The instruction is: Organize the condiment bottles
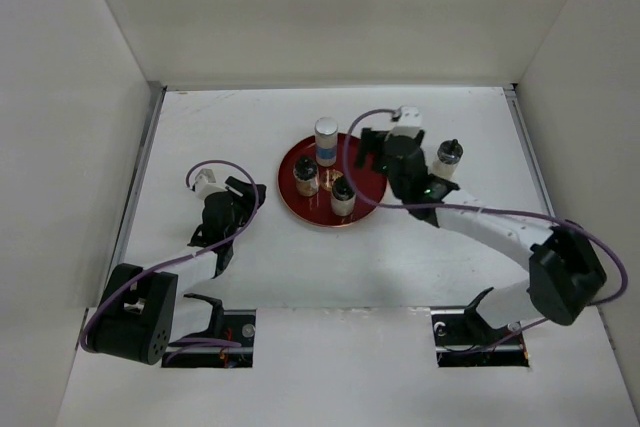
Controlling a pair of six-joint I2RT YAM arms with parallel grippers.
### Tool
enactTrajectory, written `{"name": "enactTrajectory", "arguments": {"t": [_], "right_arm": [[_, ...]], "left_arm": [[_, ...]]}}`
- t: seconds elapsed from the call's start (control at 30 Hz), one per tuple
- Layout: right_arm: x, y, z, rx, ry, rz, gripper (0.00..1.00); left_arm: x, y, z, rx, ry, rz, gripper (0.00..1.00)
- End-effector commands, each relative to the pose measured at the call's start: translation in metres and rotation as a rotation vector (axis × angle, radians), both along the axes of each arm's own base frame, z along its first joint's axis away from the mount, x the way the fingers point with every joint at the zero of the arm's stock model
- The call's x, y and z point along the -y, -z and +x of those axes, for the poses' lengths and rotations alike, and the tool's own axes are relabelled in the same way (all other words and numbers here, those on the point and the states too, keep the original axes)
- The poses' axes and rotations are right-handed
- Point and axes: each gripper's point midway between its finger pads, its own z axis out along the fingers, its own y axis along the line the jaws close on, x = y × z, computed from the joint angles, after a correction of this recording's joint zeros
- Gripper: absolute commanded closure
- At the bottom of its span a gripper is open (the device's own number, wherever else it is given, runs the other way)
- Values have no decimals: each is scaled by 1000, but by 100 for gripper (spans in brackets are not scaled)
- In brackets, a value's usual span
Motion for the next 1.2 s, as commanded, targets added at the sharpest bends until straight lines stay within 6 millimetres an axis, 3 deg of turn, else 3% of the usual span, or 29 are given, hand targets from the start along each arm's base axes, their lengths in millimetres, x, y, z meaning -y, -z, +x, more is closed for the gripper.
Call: {"name": "enactTrajectory", "arguments": {"t": [0.0, 0.13, 0.23, 0.33, 0.43, 0.67, 0.77, 0.83, 0.9, 1.07, 1.17], "right_arm": [[79, -35, 33, 111, 226, 63, 0], [166, -12, 54, 70, 484, -21, 0], [211, 5, 61, 31, 613, -84, 0], [236, 24, 68, -20, 664, -106, 0], [243, 44, 79, -72, 654, -99, 0], [247, 69, 100, -100, 627, -51, 1], [246, 65, 101, -70, 622, -33, 20], [244, 50, 101, -14, 615, -20, 32], [230, 28, 97, 48, 580, -13, 37], [183, -24, 85, 156, 463, 20, 38], [129, -39, 80, 170, 329, 42, 38]], "left_arm": [[2, -14, 5, 58, 2, -23, 46], [3, -14, 5, 59, 6, -21, 46], [2, -14, 5, 57, 3, -26, 46], [4, -15, 5, 62, 6, -21, 46], [5, -10, 5, 45, 12, -24, 46], [4, -11, 6, 49, 9, -29, 46], [5, -13, 6, 58, 11, -21, 46], [3, -11, 6, 51, 8, -26, 46], [4, -13, 6, 57, 11, -25, 46], [7, -13, 6, 56, 21, -24, 46], [7, -13, 6, 58, 20, -18, 46]]}}
